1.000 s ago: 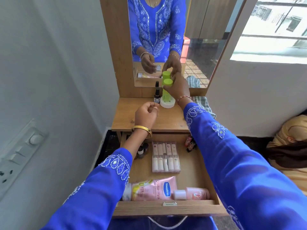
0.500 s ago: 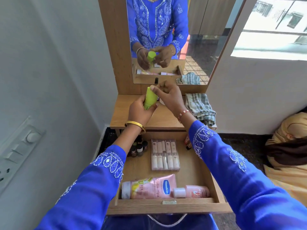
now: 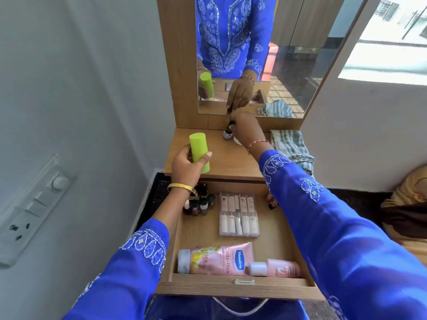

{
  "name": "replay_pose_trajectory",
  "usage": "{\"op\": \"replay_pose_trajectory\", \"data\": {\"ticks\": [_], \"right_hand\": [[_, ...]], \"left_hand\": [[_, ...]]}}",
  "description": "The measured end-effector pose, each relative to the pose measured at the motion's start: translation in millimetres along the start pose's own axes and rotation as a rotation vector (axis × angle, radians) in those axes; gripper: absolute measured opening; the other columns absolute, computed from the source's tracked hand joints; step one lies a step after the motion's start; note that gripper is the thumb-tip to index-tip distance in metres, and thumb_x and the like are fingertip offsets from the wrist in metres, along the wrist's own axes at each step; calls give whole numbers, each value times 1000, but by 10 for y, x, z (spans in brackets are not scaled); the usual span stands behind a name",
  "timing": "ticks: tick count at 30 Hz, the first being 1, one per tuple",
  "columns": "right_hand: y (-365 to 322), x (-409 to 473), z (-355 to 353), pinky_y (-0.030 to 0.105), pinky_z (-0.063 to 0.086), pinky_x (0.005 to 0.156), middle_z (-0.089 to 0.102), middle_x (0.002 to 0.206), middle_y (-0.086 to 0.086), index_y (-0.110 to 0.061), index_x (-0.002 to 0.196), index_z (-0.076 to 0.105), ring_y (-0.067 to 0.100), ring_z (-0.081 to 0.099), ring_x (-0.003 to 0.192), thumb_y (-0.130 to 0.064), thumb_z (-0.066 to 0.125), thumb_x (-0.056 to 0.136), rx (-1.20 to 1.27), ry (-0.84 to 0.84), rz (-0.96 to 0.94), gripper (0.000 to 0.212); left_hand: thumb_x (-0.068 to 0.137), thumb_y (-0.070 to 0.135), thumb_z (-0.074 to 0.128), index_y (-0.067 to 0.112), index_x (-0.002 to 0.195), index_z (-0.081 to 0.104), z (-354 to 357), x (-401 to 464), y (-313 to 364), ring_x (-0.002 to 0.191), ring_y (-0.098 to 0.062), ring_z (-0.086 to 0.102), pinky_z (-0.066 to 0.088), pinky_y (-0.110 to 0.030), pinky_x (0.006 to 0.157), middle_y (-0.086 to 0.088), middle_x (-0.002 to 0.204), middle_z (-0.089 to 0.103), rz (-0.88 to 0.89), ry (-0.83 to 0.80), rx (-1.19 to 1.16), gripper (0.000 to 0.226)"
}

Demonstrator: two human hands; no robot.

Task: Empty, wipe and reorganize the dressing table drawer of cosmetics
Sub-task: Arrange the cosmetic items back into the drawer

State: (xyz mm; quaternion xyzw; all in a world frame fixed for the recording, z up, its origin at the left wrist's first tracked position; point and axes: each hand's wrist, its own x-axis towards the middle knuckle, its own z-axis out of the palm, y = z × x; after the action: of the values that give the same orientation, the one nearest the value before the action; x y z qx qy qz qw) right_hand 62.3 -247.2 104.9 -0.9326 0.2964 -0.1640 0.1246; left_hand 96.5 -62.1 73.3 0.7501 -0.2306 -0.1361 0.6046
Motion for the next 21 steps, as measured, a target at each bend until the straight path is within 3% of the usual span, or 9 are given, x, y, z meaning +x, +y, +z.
{"op": "replay_pose_trajectory", "data": {"ticks": [4,7,11,14,18,21], "right_hand": [[-12,-298,-14,27,42,74,70,93,13,-2,95,68,26,61,87,-2,55,82,268,186,32,18],[-44,-642,-26,18,35,59,62,76,2,-6,92,69,14,52,70,-7,63,82,450,308,116,11],[-78,-1105,61,16,41,58,58,69,-5,-9,92,68,9,50,62,-14,68,82,629,271,263,11],[-91,-1429,142,28,51,61,64,70,0,-16,82,63,13,58,63,-14,65,85,868,219,355,4],[-134,-1770,274,14,47,46,64,64,8,-12,76,58,5,55,47,-13,58,90,1323,166,571,14],[-121,-1942,317,13,44,42,65,50,3,-10,73,57,5,54,41,-16,55,92,1516,171,703,21]], "left_hand": [[78,21,71,16,92,58,-52,-129,-35,85,-19,57,47,-32,74,-5,91,62,-2,-9,-35,19],[77,19,71,17,89,58,-73,-294,-125,84,-20,58,48,-30,72,-5,90,63,-9,-29,-57,18],[67,36,70,23,91,58,-88,-561,-283,86,-21,62,51,-34,74,-3,90,64,-62,-46,-77,30],[68,36,71,28,89,58,-99,-761,-398,87,-22,63,53,-37,76,-2,90,65,-103,-31,-87,26],[73,30,74,27,95,58,-110,-1000,-526,85,-16,62,51,-40,83,3,88,64,-154,4,-88,27],[74,30,73,32,90,57,-117,-1117,-561,82,-14,62,52,-38,80,6,86,64,-165,-14,-71,22]]}}
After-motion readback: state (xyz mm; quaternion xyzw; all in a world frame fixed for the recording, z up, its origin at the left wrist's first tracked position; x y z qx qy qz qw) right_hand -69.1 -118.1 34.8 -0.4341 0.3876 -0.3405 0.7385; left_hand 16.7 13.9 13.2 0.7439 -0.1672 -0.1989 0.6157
